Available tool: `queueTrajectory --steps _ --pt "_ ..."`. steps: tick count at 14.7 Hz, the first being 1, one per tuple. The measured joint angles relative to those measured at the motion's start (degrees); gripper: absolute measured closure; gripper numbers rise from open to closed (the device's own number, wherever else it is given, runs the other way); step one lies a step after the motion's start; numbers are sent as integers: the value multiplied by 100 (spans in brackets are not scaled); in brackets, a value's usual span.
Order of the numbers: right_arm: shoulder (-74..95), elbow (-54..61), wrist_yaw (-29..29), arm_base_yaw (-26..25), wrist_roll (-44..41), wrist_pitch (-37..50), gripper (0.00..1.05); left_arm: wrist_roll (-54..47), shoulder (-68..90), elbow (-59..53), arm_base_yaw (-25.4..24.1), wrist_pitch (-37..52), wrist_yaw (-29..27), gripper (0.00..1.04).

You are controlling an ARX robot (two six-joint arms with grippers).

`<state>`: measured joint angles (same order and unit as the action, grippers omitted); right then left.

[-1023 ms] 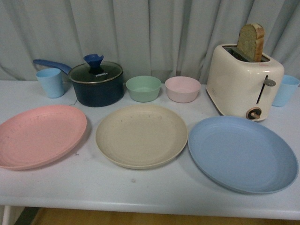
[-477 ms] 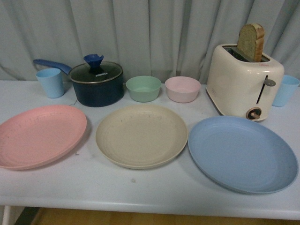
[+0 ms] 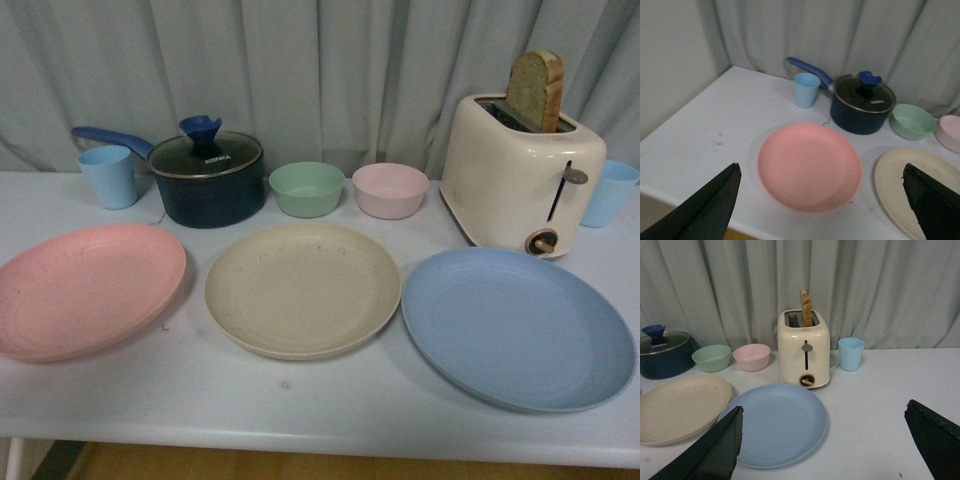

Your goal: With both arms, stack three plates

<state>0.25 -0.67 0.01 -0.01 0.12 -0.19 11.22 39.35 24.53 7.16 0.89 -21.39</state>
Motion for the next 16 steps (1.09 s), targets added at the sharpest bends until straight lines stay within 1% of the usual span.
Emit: queueTrajectory --steps 2,3,5,7,8,9,10,13,16 --pt "0 0 0 0 0 0 6 -326 2063 693 -387 1121 835 7" --pt "0 0 0 0 0 0 6 -496 3047 1161 -566 1386 1115 7" --pt "0 0 0 0 0 0 6 -734 4758 2094 -824 1390 1443 7" --pt "0 0 0 0 0 0 6 -726 6089 2706 -1047 1351 1700 7" --pt "0 0 0 0 0 0 6 -756 6502 2927 -1161 1300 1696 7" --pt "0 0 0 0 0 -2 6 -752 6846 3097 -1344 1338 1849 7" --pt "0 0 0 0 0 0 6 -734 7073 3204 -1530 1364 1875 7" --pt "0 0 0 0 0 0 6 -691 7543 3333 -1982 1429 1849 7" --pt "0 0 0 0 0 0 6 -669 7836 3329 -2212 1615 1908 7"
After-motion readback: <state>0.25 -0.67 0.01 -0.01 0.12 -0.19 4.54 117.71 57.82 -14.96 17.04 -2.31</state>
